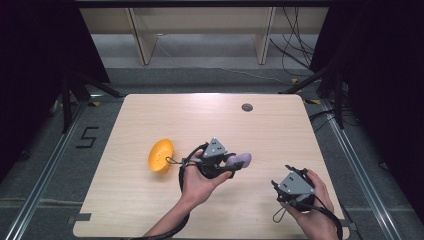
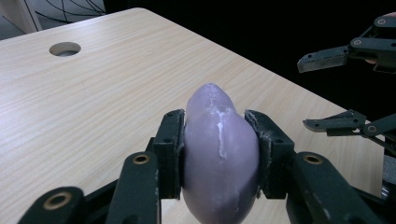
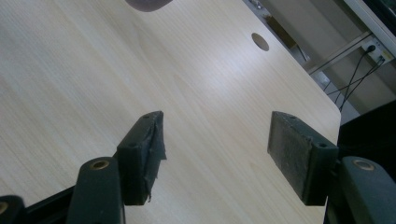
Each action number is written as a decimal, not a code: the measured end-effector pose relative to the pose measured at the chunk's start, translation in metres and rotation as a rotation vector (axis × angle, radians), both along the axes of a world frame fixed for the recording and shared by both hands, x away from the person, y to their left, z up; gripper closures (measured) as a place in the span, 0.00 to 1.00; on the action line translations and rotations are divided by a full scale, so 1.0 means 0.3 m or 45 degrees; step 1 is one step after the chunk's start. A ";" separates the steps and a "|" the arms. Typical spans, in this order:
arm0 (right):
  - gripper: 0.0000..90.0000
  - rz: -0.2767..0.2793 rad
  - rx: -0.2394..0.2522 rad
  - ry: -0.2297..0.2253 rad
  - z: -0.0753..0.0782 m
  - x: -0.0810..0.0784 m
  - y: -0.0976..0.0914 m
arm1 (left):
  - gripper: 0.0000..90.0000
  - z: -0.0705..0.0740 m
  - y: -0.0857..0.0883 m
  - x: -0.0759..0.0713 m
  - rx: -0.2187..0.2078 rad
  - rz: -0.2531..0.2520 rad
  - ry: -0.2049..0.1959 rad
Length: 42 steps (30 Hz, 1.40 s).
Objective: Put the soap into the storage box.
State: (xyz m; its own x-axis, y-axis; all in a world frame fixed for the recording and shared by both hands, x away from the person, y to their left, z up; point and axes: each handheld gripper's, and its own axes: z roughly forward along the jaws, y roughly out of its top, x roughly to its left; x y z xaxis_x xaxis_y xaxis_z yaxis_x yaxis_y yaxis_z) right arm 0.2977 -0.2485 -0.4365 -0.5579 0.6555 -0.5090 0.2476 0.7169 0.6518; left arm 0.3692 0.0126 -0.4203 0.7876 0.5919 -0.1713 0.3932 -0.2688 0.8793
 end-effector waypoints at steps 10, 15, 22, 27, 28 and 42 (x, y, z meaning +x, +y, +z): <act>0.41 -0.013 0.014 0.006 0.000 -0.002 -0.003 | 0.65 -0.018 0.001 -0.024 -0.010 0.037 -0.022; 0.40 -0.031 0.029 0.012 -0.003 -0.004 -0.001 | 0.65 -0.023 0.015 -0.027 -0.017 0.056 -0.053; 0.40 -0.023 0.019 0.010 -0.003 -0.002 0.000 | 0.65 -0.022 0.035 -0.039 -0.023 0.100 -0.063; 0.40 -0.015 0.012 0.011 -0.004 0.000 -0.002 | 0.65 -0.023 0.050 -0.043 -0.032 0.115 -0.068; 0.40 -0.016 0.011 0.013 -0.005 0.000 -0.001 | 0.65 -0.026 0.053 -0.042 -0.046 0.111 -0.067; 0.40 -0.010 0.005 0.016 -0.006 0.004 0.003 | 0.65 -0.027 0.102 -0.054 -0.061 0.191 -0.091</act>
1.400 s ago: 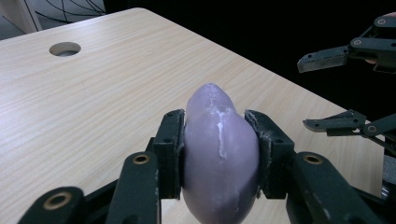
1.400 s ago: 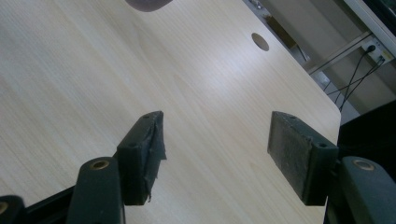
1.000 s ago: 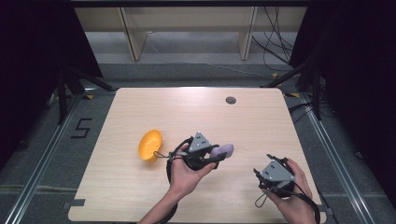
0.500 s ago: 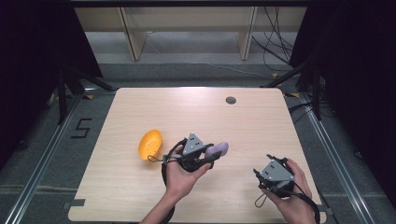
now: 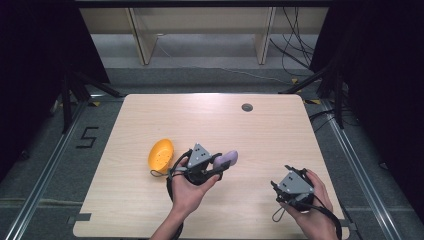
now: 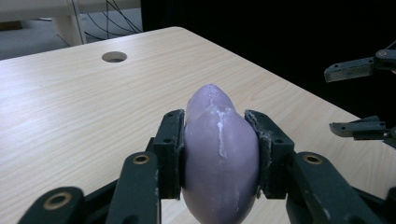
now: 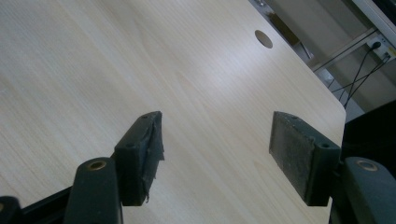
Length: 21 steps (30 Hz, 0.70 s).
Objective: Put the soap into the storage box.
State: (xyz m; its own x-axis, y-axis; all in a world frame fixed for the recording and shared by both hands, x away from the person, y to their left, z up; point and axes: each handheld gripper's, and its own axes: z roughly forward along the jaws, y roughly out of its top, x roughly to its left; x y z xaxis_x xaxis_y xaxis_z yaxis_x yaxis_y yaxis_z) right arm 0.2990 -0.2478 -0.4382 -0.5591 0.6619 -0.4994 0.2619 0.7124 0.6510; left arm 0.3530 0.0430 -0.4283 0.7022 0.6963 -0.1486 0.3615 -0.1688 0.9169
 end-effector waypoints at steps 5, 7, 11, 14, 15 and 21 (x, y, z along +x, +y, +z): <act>0.39 0.007 -0.002 -0.001 0.000 0.003 0.002 | 0.65 -0.002 0.015 -0.005 -0.005 0.027 -0.010; 0.39 0.006 0.000 -0.001 -0.001 0.003 0.003 | 0.65 -0.003 0.021 -0.005 -0.011 0.029 -0.010; 0.39 -0.003 0.010 0.017 -0.002 0.002 0.006 | 0.65 -0.004 0.035 -0.009 -0.026 0.052 -0.007; 0.39 -0.003 0.011 0.017 -0.003 0.002 0.007 | 0.65 -0.004 0.046 -0.009 -0.036 0.074 -0.011; 0.39 -0.001 0.011 0.017 -0.002 0.002 0.007 | 0.65 -0.004 0.050 -0.009 -0.033 0.076 -0.013; 0.39 -0.001 0.009 0.016 -0.003 0.003 0.008 | 0.65 -0.005 0.070 -0.009 -0.041 0.108 -0.023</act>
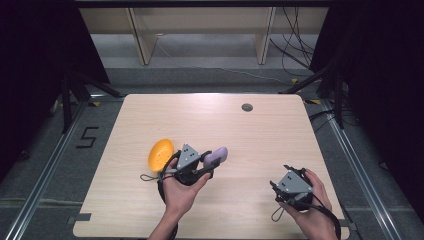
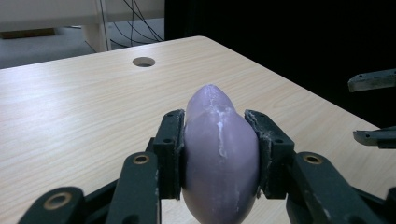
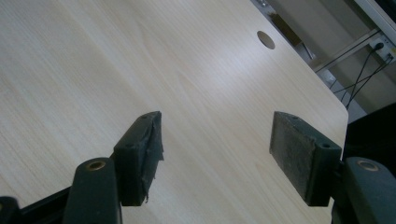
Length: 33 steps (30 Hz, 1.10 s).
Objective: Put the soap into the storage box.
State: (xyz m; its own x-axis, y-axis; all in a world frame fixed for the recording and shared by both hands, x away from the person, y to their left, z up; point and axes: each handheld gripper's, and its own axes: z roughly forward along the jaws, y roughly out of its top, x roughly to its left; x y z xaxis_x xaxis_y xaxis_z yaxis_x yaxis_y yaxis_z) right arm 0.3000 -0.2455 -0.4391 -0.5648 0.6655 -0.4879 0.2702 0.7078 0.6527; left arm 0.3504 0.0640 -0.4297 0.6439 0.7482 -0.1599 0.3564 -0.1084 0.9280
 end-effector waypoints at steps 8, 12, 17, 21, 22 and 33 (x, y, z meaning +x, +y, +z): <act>0.39 -0.004 0.003 -0.001 0.000 0.001 0.000 | 0.65 0.002 0.025 0.002 0.009 0.043 -0.008; 0.39 -0.008 0.007 -0.004 0.001 0.001 0.000 | 0.65 0.005 0.037 0.003 0.021 0.059 -0.022; 0.39 -0.009 0.008 -0.004 0.000 0.002 0.000 | 0.65 -0.001 0.046 0.002 0.002 0.094 -0.027; 0.39 -0.004 0.006 -0.007 0.001 0.002 0.000 | 0.65 -0.008 0.057 -0.001 0.023 0.113 -0.046; 0.39 -0.007 0.006 -0.005 0.001 0.002 0.000 | 0.65 -0.010 0.060 -0.003 0.021 0.123 -0.047; 0.39 0.002 -0.001 -0.001 0.000 0.003 0.000 | 0.65 -0.012 0.103 -0.004 0.032 0.215 -0.089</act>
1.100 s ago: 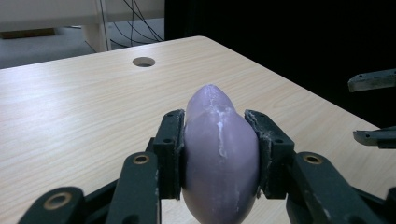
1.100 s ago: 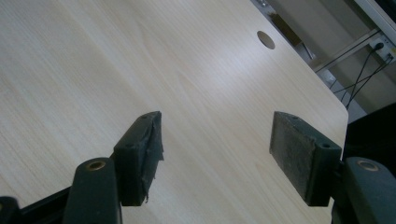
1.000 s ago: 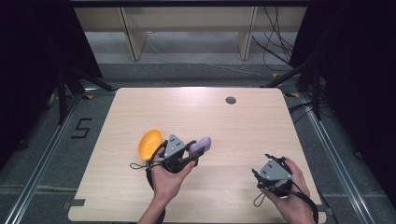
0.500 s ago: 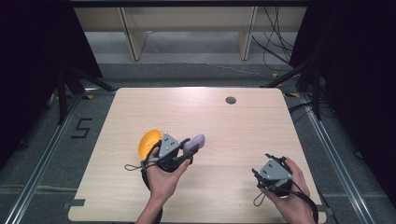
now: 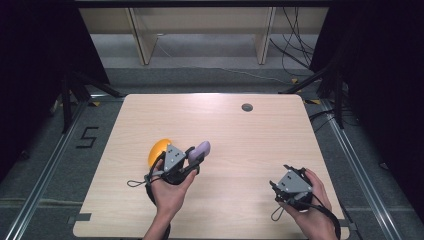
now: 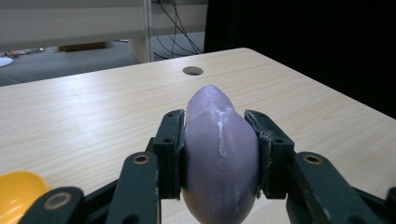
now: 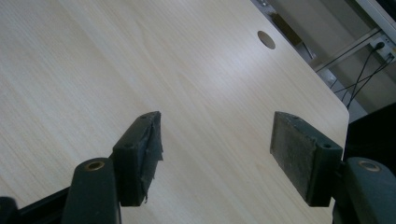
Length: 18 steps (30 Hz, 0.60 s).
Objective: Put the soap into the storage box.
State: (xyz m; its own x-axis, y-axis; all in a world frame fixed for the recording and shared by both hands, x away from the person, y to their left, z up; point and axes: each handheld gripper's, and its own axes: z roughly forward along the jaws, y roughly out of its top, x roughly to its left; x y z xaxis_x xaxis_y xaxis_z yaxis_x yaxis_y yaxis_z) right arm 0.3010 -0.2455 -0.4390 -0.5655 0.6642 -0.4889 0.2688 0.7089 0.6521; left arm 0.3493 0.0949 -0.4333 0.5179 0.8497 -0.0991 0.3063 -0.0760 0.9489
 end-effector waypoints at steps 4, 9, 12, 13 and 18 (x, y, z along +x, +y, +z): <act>0.39 -0.002 -0.002 0.003 0.000 0.000 0.001 | 0.65 -0.002 0.024 -0.002 -0.005 0.051 -0.013; 0.39 0.002 -0.004 0.004 0.000 0.000 0.001 | 0.65 -0.007 0.058 -0.002 -0.020 0.098 -0.022; 0.39 0.002 0.000 0.005 -0.002 0.001 0.002 | 0.65 -0.011 0.073 0.002 -0.018 0.127 -0.024; 0.39 0.002 0.000 0.005 -0.002 0.001 0.003 | 0.65 -0.011 0.079 0.004 -0.009 0.134 -0.025; 0.39 0.001 -0.002 0.002 0.000 0.001 0.001 | 0.65 -0.010 0.105 0.007 -0.006 0.199 -0.036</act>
State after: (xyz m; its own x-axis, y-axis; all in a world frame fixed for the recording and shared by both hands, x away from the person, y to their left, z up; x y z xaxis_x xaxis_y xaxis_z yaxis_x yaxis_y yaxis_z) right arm 0.3012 -0.2453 -0.4390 -0.5666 0.6632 -0.4890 0.2694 0.7099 0.6507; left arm 0.3515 0.1263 -0.4364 0.3819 0.9198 -0.0904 0.2869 -0.0250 0.9576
